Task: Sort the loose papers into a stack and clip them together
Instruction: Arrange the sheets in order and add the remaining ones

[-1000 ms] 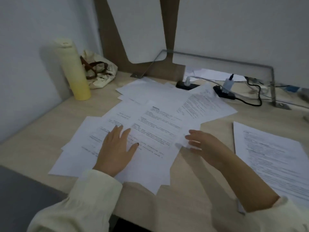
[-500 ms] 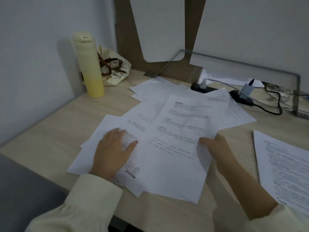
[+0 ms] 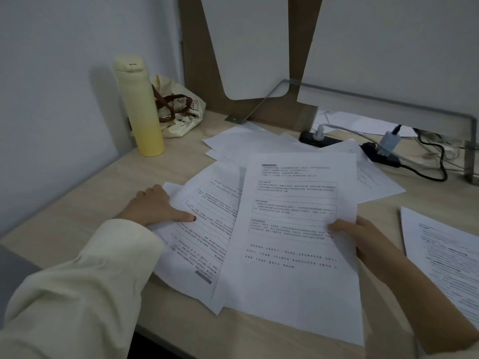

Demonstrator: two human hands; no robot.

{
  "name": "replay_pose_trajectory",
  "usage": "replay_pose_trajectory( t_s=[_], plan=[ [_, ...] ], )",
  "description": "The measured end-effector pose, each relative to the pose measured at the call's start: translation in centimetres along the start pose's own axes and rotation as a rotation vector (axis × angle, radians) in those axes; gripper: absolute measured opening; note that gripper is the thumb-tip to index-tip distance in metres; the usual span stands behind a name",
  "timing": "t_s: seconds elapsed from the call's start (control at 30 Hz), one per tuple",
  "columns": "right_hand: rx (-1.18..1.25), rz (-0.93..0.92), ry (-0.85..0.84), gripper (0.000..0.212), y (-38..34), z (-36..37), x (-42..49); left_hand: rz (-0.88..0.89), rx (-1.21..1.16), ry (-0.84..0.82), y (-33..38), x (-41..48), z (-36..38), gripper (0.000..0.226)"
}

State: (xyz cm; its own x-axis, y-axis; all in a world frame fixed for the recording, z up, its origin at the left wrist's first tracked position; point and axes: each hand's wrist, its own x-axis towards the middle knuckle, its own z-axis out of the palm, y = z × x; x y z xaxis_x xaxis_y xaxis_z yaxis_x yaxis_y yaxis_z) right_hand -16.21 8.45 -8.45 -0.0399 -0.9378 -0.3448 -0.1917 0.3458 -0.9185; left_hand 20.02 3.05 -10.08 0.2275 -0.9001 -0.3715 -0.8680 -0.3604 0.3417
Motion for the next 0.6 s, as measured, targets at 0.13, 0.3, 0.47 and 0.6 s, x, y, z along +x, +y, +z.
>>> replay_pose_trajectory(
  t_s=[0.13, 0.3, 0.47, 0.6],
  plan=[
    [-0.103, -0.07, -0.092, 0.022, -1.2, -0.2, -0.4, 0.169, -0.172, -0.017, -0.4, -0.2, -0.1, 0.052],
    [-0.359, -0.271, -0.137, 0.019, -6.3, 0.0, -0.8, 0.511, -0.355, 0.104, 0.2, -3.5, -4.0, 0.016],
    [-0.912, -0.751, -0.134, 0.014, -11.6, 4.2, 0.1, 0.663, -0.331, 0.104, 2.0, -7.6, -9.2, 0.016],
    [-1.187, -1.045, -0.04, 0.02, -13.3, 8.5, 0.5, 0.725, -0.315, 0.106, 3.4, -9.8, -11.2, 0.013]
  ],
)
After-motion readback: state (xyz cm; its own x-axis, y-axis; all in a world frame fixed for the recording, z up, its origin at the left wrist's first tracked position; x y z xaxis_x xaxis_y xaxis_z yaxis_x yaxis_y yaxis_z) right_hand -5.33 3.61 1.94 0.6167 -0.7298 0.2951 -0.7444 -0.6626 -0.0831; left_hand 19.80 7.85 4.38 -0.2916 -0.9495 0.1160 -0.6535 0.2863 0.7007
